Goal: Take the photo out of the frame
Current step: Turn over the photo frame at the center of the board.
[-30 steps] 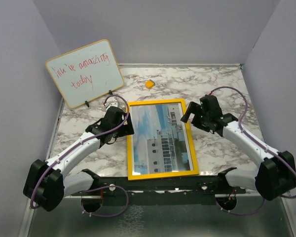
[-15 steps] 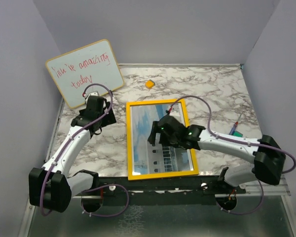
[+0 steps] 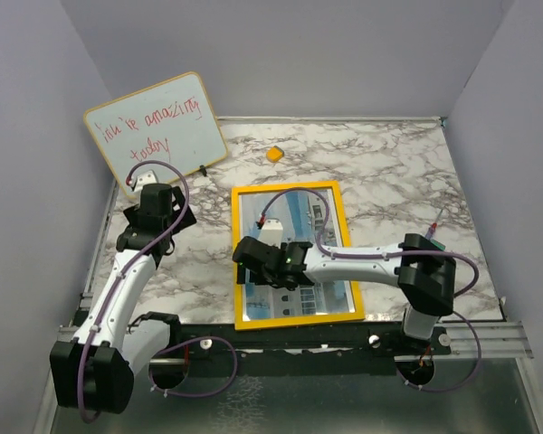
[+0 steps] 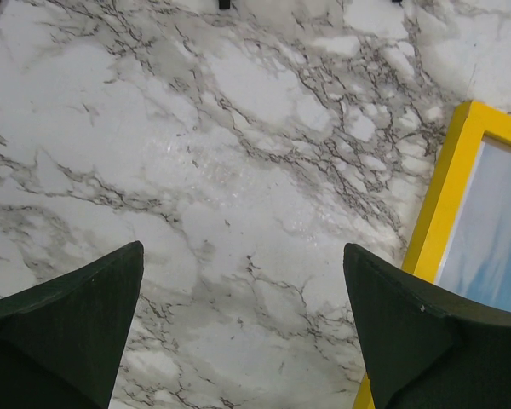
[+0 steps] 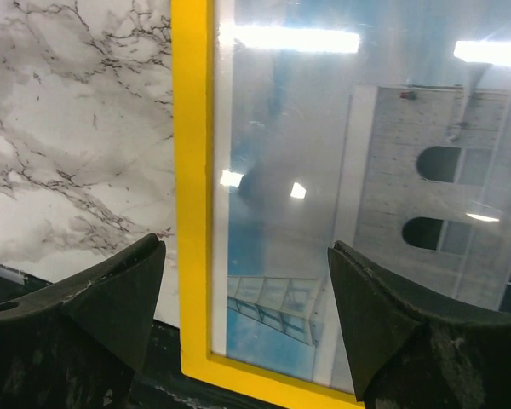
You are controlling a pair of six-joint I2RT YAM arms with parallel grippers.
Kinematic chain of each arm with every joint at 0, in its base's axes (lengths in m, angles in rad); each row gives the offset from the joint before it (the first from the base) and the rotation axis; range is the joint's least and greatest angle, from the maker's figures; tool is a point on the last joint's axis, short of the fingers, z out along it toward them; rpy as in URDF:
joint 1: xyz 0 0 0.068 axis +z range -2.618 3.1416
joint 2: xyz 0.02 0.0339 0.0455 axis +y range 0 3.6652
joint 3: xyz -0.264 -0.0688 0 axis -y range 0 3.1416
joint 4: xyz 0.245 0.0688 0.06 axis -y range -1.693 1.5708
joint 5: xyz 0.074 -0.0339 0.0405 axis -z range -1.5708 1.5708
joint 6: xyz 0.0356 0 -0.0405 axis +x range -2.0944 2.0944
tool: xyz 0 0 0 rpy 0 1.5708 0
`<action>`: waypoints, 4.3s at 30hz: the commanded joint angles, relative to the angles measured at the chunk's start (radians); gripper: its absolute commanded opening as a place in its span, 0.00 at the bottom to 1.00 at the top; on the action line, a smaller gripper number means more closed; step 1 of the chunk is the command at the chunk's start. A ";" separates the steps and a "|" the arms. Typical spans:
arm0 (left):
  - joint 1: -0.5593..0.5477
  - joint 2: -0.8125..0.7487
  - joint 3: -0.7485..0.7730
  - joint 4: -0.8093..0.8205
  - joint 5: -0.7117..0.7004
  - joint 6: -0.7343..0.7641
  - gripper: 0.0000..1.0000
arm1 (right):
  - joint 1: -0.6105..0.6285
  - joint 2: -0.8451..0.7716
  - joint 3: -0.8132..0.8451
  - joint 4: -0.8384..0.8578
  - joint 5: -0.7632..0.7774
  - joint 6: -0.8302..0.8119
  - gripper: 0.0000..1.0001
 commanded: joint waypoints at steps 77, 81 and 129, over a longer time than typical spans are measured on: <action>0.007 -0.056 -0.005 -0.018 -0.017 0.008 0.99 | 0.084 0.411 0.589 -0.426 0.066 0.001 0.01; 0.013 -0.039 0.002 -0.038 0.049 0.000 0.99 | 0.074 0.426 0.626 -0.472 0.095 -0.005 0.00; 0.006 0.397 -0.276 1.051 0.929 -0.519 0.93 | 0.058 -0.020 0.174 -0.034 -0.091 -0.119 0.01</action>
